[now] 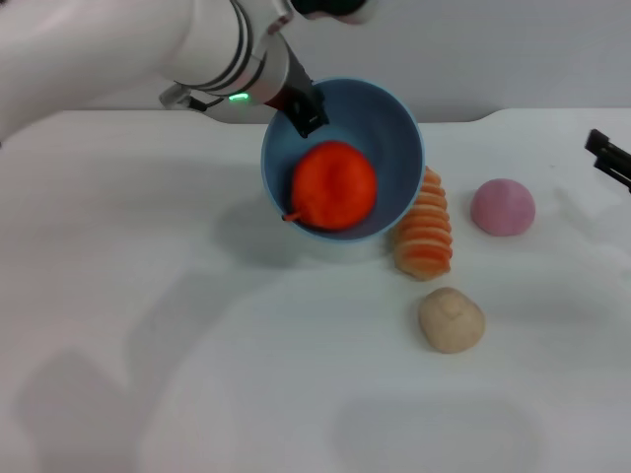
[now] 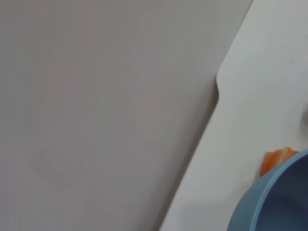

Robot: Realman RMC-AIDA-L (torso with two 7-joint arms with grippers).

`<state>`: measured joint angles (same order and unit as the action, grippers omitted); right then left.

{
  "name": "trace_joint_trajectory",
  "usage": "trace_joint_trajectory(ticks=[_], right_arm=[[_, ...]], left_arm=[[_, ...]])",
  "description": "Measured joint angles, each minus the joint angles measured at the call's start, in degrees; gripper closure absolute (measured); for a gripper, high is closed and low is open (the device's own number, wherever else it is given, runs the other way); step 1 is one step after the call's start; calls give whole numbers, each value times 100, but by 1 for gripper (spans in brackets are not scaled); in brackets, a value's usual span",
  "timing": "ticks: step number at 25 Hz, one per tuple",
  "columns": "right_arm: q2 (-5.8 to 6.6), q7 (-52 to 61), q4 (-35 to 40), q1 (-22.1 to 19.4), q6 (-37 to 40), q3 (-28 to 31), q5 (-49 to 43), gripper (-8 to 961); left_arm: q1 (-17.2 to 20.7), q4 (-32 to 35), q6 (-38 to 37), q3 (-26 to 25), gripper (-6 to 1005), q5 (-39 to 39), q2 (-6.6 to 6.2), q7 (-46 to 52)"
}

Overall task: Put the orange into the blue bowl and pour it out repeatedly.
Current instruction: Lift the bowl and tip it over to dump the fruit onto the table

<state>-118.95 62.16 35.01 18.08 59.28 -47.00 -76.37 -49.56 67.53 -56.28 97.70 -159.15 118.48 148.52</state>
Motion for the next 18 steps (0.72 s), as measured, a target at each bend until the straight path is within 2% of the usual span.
trace_joint_trajectory(ticks=[5, 9, 18], right_arm=[[14, -264, -346, -83, -5, 25, 488, 205], [17, -299, -370, -92, 0, 53, 505, 209], [21, -307, -383, -91, 17, 19, 528, 212]], left_arm=[[214, 409, 416, 602, 999, -430, -5, -7], [568, 940, 797, 1073, 999, -643, -28, -169], [1845, 1560, 2757, 1723, 999, -659, -17, -2151]])
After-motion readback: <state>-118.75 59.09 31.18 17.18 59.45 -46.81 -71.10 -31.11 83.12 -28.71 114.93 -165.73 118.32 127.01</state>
